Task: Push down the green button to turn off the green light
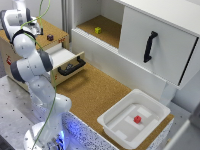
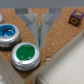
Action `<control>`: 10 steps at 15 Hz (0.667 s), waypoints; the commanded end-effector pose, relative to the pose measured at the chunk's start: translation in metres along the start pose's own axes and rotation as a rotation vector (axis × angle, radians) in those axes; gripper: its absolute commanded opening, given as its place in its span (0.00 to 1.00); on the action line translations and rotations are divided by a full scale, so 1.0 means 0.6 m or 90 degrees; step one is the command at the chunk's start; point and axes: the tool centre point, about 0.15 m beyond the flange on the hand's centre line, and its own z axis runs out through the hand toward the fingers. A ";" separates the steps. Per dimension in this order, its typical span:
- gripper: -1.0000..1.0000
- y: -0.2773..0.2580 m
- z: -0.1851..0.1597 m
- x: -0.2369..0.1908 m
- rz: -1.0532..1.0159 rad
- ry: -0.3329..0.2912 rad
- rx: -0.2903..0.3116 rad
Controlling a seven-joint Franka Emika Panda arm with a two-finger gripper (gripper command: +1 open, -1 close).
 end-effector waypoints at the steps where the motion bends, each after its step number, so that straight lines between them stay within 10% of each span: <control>1: 1.00 0.047 -0.003 0.000 0.051 -0.003 -0.019; 10: 1.00 0.259 0.044 -0.067 0.112 0.065 -0.013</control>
